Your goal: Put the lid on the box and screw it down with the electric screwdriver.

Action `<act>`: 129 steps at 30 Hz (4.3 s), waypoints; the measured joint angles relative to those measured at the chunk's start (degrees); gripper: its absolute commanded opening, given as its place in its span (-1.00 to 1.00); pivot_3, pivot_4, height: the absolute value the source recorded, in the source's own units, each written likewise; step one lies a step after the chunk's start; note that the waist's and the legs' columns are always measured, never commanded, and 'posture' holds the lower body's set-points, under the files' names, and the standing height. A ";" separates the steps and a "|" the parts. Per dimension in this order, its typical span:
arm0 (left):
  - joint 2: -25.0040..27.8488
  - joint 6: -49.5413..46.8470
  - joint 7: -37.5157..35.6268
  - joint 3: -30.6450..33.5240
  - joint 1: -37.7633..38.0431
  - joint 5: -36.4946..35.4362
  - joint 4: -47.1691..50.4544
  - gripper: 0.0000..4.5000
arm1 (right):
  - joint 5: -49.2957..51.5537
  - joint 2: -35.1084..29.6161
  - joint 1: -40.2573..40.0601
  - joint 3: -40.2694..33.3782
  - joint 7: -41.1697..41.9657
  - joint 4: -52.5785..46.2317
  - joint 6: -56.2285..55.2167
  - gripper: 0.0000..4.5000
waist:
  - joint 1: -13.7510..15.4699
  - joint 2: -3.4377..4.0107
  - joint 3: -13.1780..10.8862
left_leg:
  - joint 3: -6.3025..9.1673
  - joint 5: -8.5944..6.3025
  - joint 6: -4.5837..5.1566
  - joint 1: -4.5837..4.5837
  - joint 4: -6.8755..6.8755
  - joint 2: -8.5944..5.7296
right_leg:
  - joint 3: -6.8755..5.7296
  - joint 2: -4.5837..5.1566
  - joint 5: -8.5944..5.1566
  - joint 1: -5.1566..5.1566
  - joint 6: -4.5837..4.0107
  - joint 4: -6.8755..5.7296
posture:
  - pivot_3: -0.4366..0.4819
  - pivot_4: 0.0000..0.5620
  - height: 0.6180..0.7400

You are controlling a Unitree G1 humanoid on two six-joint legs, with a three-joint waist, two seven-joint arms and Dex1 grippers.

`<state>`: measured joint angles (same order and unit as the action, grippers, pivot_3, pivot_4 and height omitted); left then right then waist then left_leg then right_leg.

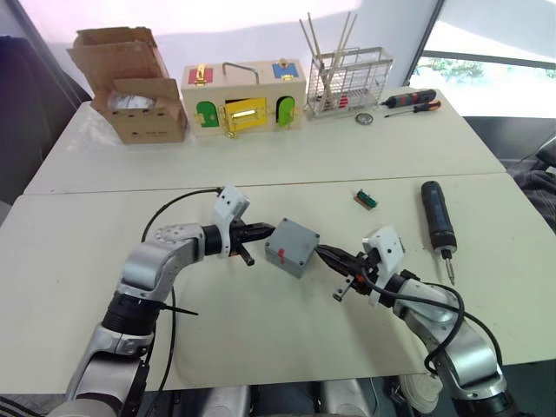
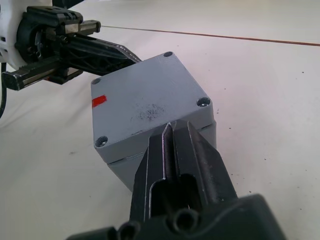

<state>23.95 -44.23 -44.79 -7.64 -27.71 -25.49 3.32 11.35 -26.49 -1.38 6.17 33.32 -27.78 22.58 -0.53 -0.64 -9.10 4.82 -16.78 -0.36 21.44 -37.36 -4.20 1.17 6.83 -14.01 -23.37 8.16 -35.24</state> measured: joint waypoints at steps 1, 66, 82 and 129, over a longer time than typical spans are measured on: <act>-0.11 0.00 0.01 0.00 0.00 0.01 0.04 -1.00 | 0.00 -0.11 -0.07 -0.07 0.09 0.00 0.00 -0.96 | 0.00 0.00 0.00 | 0.00 0.00 0.00 0.00 0.00 0.00 | 0.00 0.00 0.00 0.00 0.00 0.00 | -0.05 -0.47 0.90; -0.30 0.68 0.17 -5.00 9.12 5.98 6.10 -1.00 | -3.22 -2.61 9.17 1.86 5.37 17.87 -3.78 -0.96 | 0.02 0.01 0.00 | -0.01 0.00 -0.01 0.00 -0.01 0.00 | 0.00 0.01 0.01 0.00 -0.01 -0.01 | -0.05 -0.47 0.90; 4.74 1.44 0.16 -1.04 10.23 5.95 8.64 -1.00 | -2.21 -4.08 4.80 -3.96 3.57 13.32 -1.55 -0.96 | 0.07 0.04 -0.03 | 0.00 0.00 -0.01 0.05 0.01 0.01 | 0.02 0.01 0.01 -0.05 -0.01 0.00 | -0.05 -0.47 0.90; 11.91 -0.29 -12.93 -4.80 -1.16 -6.85 17.73 -1.00 | 11.40 -6.35 -0.87 -22.71 -5.34 11.30 11.33 0.13 | 1.14 0.13 -0.16 | -0.04 0.01 0.01 0.04 -0.05 0.02 | 0.00 0.00 0.03 0.04 -0.06 0.03 | -0.05 -0.47 0.90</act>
<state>35.86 -44.52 -57.71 -12.44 -28.86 -32.35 21.05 22.75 -32.84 -2.25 -16.53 27.98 -16.48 33.91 0.60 -0.51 -9.26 4.78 -16.78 -0.35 21.48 -37.41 -4.17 1.18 6.83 -13.98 -23.34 8.09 -35.21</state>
